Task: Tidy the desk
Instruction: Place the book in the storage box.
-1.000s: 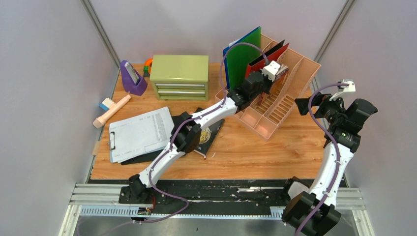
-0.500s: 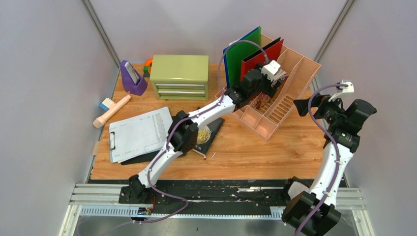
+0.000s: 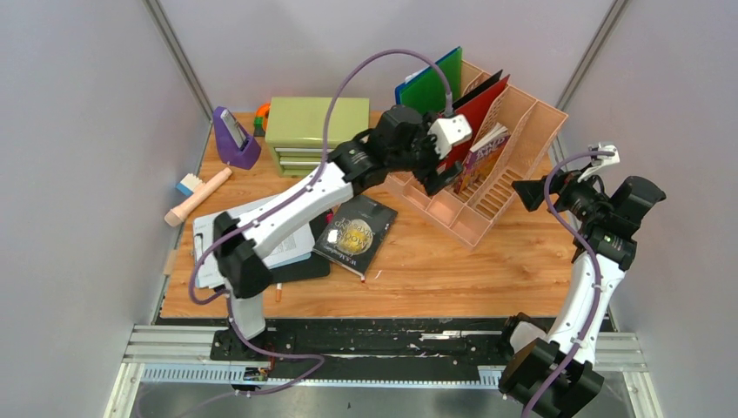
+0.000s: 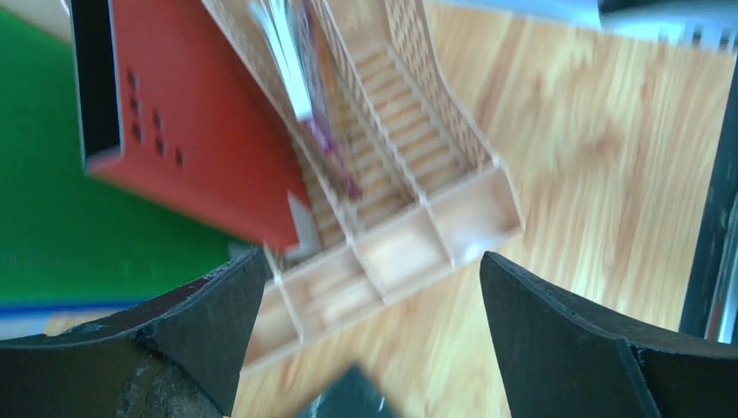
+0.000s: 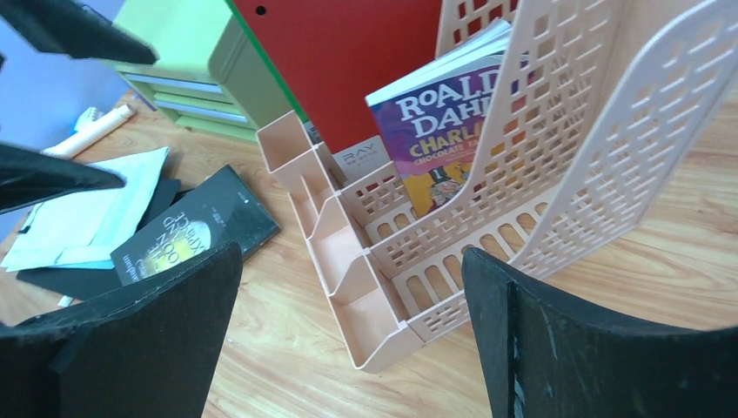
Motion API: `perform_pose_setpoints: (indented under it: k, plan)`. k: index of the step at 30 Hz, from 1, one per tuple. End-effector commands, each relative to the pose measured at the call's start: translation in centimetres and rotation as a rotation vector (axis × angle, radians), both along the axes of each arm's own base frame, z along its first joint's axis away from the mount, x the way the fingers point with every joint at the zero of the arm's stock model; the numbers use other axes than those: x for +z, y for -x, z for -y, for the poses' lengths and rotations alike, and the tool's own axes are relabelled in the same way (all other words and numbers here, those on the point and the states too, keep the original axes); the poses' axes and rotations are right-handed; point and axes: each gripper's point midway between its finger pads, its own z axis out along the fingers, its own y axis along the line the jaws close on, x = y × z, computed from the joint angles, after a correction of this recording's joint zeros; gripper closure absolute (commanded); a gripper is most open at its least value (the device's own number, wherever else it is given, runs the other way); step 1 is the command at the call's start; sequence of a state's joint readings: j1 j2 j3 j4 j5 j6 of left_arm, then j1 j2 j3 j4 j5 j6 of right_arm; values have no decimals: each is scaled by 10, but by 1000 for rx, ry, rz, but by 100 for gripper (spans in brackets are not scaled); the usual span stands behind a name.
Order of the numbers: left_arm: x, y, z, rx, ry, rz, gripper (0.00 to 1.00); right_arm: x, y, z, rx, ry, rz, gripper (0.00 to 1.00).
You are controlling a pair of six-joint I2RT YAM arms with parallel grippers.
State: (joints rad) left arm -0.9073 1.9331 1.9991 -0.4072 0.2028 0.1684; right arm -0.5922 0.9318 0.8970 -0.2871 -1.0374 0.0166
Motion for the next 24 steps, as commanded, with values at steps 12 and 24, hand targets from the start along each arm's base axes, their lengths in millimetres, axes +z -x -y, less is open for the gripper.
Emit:
perform_pose_setpoints:
  k: [12,24]
  plan:
    - [-156,104,-224,-134,-680,-128,0,-8,11,-107,453,99,53,0]
    - [-162,84,-288,110,-465,-390,0,-81,10,-222,747,398,-39,0]
